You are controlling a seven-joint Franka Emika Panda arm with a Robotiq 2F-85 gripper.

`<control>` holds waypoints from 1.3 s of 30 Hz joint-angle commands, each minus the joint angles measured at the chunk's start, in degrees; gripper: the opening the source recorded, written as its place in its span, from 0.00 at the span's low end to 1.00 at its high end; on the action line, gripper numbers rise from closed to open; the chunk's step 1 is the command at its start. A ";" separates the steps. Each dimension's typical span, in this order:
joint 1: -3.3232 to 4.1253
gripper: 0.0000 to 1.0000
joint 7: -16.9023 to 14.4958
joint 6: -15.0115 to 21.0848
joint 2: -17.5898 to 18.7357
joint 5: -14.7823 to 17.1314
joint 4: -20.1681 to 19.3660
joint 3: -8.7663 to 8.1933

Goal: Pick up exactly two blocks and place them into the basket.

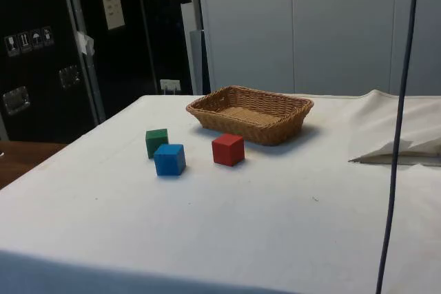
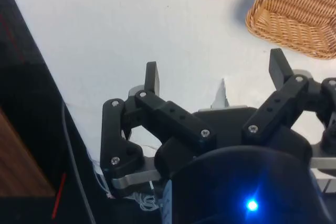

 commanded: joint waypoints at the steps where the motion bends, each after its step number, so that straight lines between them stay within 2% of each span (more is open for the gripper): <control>1: 0.00 1.00 -0.06 0.57 0.69 0.11 0.29 0.00; 8: -0.06 1.00 0.00 4.70 2.92 0.40 0.46 0.00; 9: 0.00 1.00 0.06 4.18 2.41 0.06 0.06 0.00; 16: -0.11 1.00 0.29 9.11 5.27 1.03 0.29 -0.17; 17: -0.06 1.00 0.23 8.48 4.98 0.63 0.29 -0.17; 23: -0.34 1.00 0.80 12.61 7.10 1.43 -0.69 -0.63; 25: -0.34 1.00 0.86 13.52 7.62 1.66 -1.03 -0.80; 26: -0.23 1.00 0.80 12.78 7.62 1.26 -0.80 -0.86; 31: -0.46 1.00 1.09 16.73 9.22 2.52 -2.35 -1.49; 34: -0.46 1.00 1.26 18.22 10.14 3.09 -2.69 -1.78; 35: -0.34 1.00 1.15 17.25 9.74 2.46 -2.58 -1.83; 39: -0.52 1.00 1.55 20.51 12.09 4.13 -2.46 -1.89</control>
